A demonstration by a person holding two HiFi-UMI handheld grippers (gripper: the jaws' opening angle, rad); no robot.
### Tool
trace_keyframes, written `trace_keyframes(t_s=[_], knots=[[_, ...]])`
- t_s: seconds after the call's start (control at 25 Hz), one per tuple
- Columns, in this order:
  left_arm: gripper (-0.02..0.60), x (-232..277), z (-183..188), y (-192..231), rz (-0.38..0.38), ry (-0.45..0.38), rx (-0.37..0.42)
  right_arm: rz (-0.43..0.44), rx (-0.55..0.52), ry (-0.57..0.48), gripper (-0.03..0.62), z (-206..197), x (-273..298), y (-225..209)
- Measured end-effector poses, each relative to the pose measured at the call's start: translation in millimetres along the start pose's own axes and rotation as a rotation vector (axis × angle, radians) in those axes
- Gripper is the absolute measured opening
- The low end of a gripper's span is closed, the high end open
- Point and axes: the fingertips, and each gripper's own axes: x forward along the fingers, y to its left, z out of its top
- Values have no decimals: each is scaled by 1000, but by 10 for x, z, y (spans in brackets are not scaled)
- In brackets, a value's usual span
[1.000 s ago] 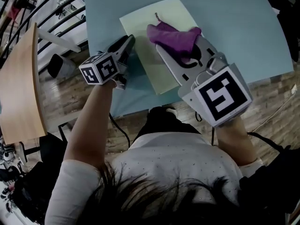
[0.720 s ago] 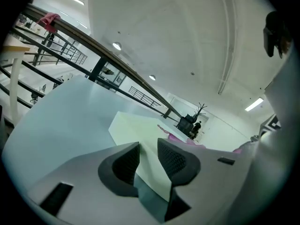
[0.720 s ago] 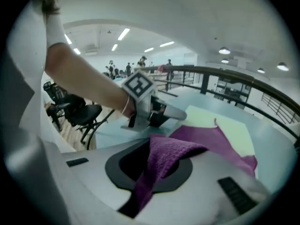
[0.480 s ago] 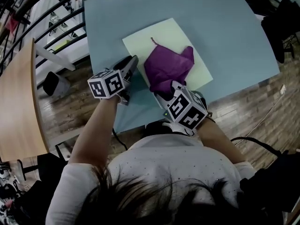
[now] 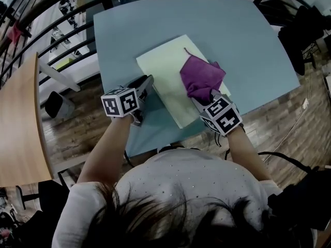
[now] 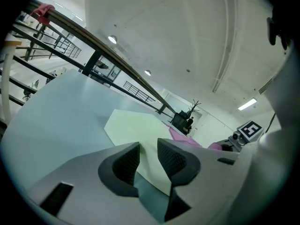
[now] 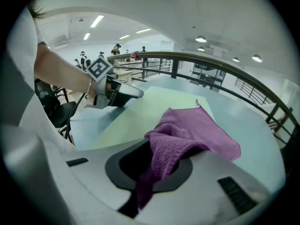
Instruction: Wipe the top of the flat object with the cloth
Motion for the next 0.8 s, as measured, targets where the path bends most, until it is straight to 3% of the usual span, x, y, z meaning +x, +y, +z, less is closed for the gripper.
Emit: trace_keyframes(t_s=[0.28, 0.6, 0.72, 0.8], knots=[[121, -9, -4, -18, -18, 8, 6, -164, 162, -9, 18, -268, -174, -744], [121, -18, -2, -17, -32, 17, -6, -241, 306, -60, 17, -404, -291, -1131], [121, -24, 9, -12, -32, 15, -7, -222, 369, -111, 17, -306, -348, -1146], [121, -28, -8, -36, -34, 17, -12, -138, 343, -213, 17, 24, -513, -1007]])
